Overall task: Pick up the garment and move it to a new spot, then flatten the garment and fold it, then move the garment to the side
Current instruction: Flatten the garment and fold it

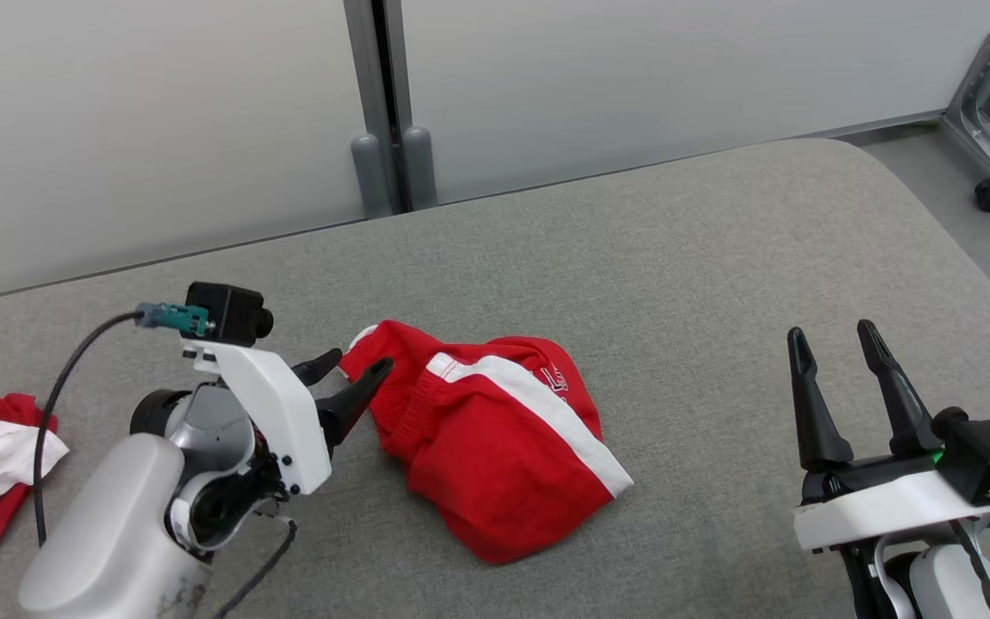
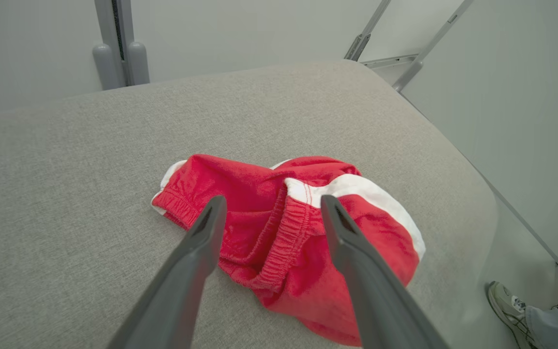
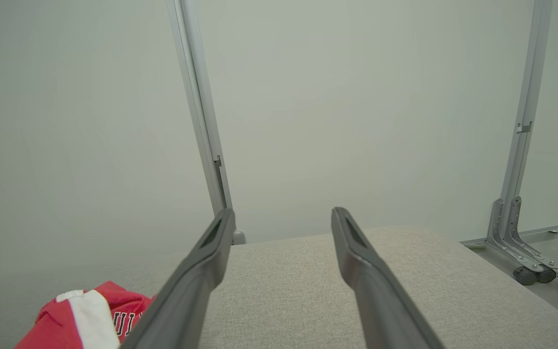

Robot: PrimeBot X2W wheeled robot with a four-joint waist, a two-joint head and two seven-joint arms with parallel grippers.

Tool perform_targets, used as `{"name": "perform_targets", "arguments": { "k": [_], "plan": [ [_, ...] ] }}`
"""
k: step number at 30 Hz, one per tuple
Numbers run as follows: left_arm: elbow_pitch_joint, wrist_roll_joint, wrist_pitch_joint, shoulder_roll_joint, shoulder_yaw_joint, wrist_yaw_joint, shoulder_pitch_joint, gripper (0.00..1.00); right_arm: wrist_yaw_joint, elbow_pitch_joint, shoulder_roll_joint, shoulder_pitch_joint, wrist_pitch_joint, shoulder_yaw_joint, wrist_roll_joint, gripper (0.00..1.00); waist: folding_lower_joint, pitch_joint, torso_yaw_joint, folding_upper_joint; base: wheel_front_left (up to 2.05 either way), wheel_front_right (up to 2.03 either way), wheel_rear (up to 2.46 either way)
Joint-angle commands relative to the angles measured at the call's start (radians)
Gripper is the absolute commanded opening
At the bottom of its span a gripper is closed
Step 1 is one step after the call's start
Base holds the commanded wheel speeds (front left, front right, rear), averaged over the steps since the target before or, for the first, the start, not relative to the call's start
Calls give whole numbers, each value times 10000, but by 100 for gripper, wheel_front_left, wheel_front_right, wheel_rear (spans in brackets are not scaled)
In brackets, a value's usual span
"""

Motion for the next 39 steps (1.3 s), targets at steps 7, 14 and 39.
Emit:
{"name": "perform_targets", "arguments": {
  "k": [7,14,39],
  "plan": [
    [716,-1944,2836,541,-498,-101,-1375,100,15,-154,65,-496,-51,34,35,100,0,775,-591,-1,0,0,0],
    [1286,-2621,3832,726,-925,-94,-2210,100,15,-182,216,-778,-51,-3,43,100,0,1259,-934,-1,0,0,0],
    [-675,-5213,4710,1595,-1835,-96,-1696,0,15,73,140,-394,-51,-109,-99,100,0,527,435,-1,0,0,0]
  ]
}}
